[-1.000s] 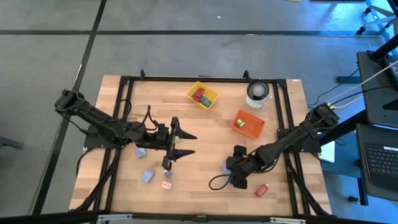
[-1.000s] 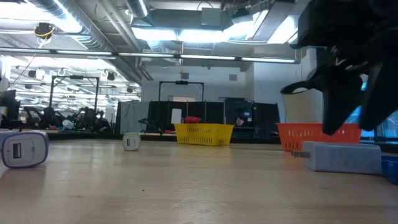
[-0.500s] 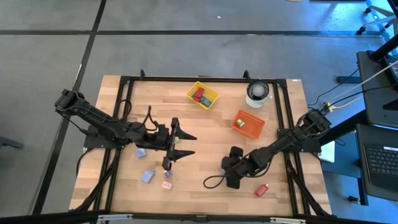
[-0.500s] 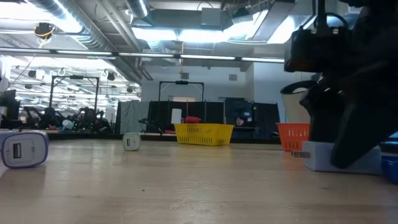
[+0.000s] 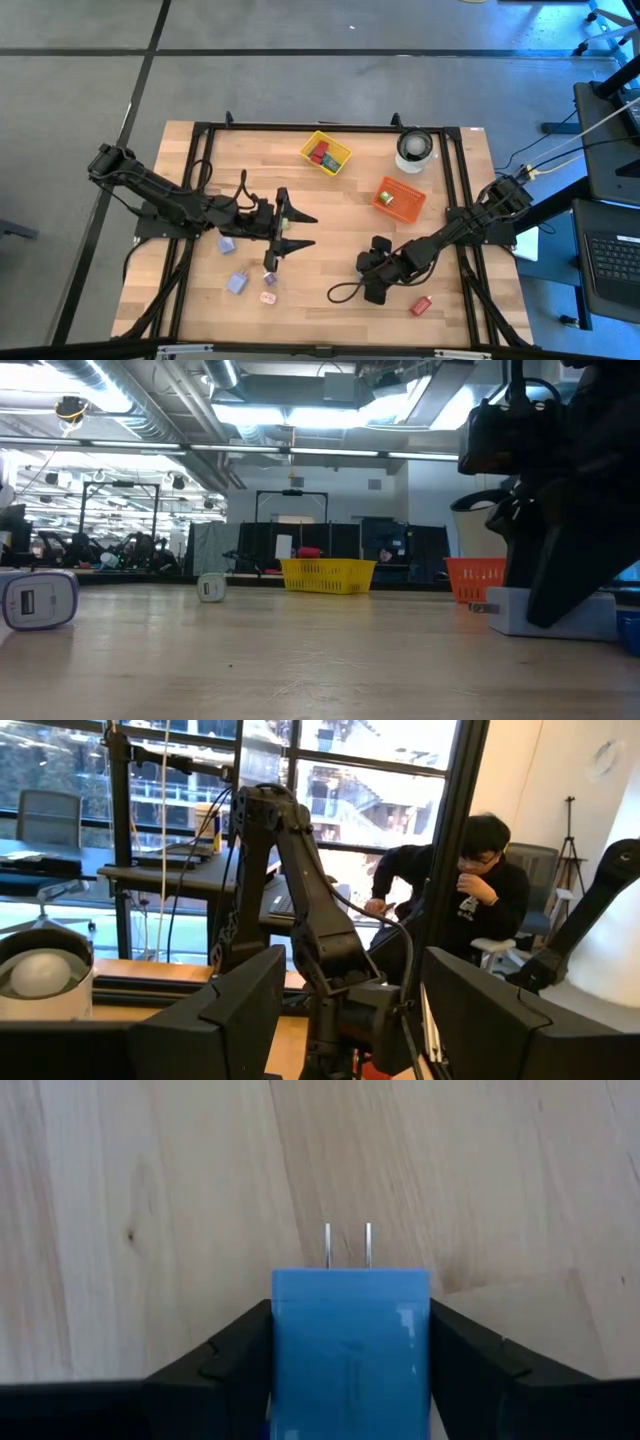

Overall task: Pick & Place Office items
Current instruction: Put the bottom right purple charger adapter into the orange bin

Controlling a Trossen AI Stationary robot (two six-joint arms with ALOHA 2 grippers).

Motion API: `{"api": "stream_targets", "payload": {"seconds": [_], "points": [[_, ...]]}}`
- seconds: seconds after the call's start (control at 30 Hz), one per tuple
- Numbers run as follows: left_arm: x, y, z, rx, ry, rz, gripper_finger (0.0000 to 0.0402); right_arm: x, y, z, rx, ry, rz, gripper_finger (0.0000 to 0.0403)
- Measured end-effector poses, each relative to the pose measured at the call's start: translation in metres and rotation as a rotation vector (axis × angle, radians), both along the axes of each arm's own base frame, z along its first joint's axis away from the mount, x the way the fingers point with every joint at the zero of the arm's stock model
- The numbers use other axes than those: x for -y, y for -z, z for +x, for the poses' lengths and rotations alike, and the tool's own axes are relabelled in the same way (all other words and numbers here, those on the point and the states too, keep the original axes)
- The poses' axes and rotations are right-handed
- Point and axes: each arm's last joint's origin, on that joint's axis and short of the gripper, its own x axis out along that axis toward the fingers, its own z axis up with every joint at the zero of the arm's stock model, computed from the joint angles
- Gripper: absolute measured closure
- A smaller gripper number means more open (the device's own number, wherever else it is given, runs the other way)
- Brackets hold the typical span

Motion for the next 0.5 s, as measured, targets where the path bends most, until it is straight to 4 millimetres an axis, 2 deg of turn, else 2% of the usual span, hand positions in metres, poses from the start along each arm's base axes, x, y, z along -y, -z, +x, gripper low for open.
{"api": "stream_targets", "payload": {"seconds": [0.23,0.4,0.5], "points": [[0.000,0.000,0.000,0.000,0.000,-0.001,0.0169,0.001,-0.005,-0.002,-0.008,0.045,0.024,0.0192],[0.000,0.000,0.000,0.000,0.000,0.000,0.0169,0.013,-0.023,-0.008,-0.005,0.078,-0.001,0.0192],[0.000,0.000,0.000,-0.001,0.000,0.000,0.0169,0.025,-0.042,-0.009,0.069,0.134,-0.054,0.0192]]}}
